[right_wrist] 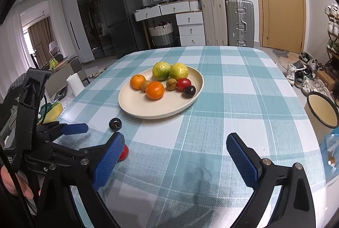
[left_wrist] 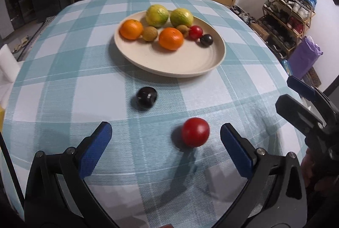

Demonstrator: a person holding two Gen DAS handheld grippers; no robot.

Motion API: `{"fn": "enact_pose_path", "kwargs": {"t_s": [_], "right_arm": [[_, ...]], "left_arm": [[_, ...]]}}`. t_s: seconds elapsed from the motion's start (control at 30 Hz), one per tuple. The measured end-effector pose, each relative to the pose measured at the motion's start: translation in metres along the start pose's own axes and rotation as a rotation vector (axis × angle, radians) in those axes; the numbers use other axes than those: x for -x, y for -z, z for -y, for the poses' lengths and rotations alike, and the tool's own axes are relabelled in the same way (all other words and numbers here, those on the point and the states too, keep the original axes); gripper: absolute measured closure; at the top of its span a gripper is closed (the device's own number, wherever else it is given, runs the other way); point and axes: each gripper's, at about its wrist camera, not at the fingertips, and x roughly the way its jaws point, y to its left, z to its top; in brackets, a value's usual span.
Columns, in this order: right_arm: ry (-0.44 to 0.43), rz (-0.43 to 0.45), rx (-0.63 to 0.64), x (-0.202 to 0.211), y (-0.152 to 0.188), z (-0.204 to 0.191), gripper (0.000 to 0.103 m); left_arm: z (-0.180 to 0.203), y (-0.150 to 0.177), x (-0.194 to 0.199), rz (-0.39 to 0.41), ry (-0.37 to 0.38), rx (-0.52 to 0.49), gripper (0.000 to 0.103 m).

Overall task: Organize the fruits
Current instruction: 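Grasp the second red tomato with the left tool while the right tool grasps the dark plum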

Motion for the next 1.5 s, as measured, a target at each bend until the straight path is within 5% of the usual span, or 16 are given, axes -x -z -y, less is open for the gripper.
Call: {"fn": "enact_pose_path", "kwargs": {"t_s": [0.17,0.23,0.3,0.5,0.67,1.2,1.5], "right_arm": [[-0.002,-0.006,0.006,-0.001,0.000,0.001,0.004],[-0.013,-0.011,0.003,-0.002,0.001,0.001,0.004],[-0.019,-0.018,-0.001,-0.004,0.001,0.002,0.004],[-0.033,-0.024,-0.010,-0.007,0.002,0.000,0.004],[-0.033,-0.029,-0.011,-0.008,0.002,-0.001,0.004],[-0.206,-0.136,0.009,-0.053,-0.004,-0.050,0.004],[-0.243,-0.185,0.061,-0.093,-0.008,-0.084,0.012]], "left_arm": [[0.002,0.000,-0.008,-0.004,0.027,-0.008,0.002],[0.002,0.000,-0.008,-0.007,0.074,-0.007,0.015],[0.001,-0.001,-0.011,-0.028,0.131,-0.005,0.037],[0.003,0.000,-0.018,-0.052,0.190,-0.027,0.077],[-0.015,-0.005,-0.008,-0.022,0.243,0.017,0.076],[-0.130,-0.007,0.034,0.095,0.124,0.180,0.076],[-0.152,-0.001,0.039,0.103,0.128,0.204,0.076]]}}
